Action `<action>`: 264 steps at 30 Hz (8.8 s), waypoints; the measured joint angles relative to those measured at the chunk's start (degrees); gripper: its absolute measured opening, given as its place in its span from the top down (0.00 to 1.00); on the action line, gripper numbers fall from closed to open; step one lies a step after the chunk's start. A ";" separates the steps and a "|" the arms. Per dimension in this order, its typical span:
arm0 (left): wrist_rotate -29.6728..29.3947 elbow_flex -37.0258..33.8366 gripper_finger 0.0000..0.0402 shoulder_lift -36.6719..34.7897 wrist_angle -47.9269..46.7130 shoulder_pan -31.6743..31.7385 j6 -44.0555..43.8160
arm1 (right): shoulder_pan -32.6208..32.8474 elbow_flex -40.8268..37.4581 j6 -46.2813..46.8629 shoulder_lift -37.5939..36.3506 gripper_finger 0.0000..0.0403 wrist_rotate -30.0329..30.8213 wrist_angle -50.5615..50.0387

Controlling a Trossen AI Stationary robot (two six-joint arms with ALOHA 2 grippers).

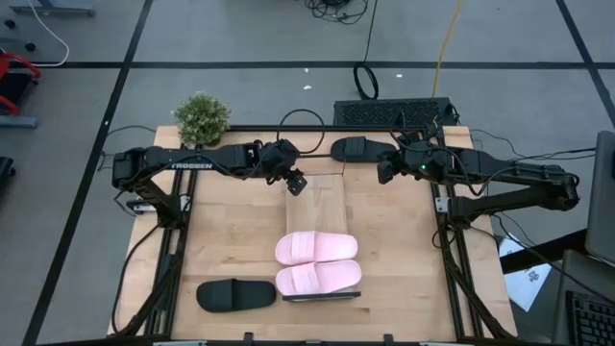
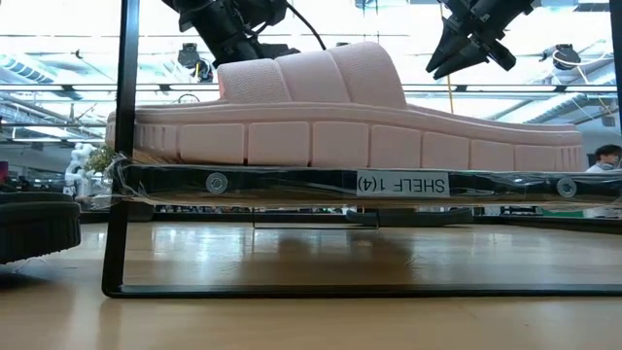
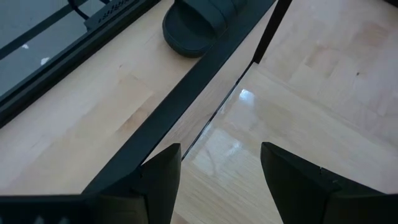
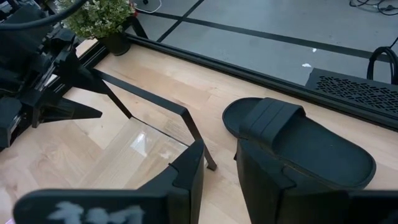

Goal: Pick and place slides into the shelf
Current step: Adjust the shelf, then put the top black slipper on the shelf

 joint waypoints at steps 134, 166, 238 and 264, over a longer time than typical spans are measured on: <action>-2.22 7.67 0.43 -18.45 -14.08 -8.99 -10.56 | -25.55 -23.12 17.82 -2.34 1.00 -30.07 76.50; -19.46 7.67 0.43 -25.16 -42.84 -1.43 -2.92 | 12.52 -4.68 48.76 27.03 1.00 -8.85 52.43; -21.25 7.67 0.43 -25.07 -43.63 -1.42 1.84 | 2.64 1.53 43.71 42.36 1.00 -7.66 46.71; -21.29 7.68 0.43 -25.07 -42.86 -1.42 1.70 | 2.71 1.53 45.16 42.38 1.00 -10.05 48.22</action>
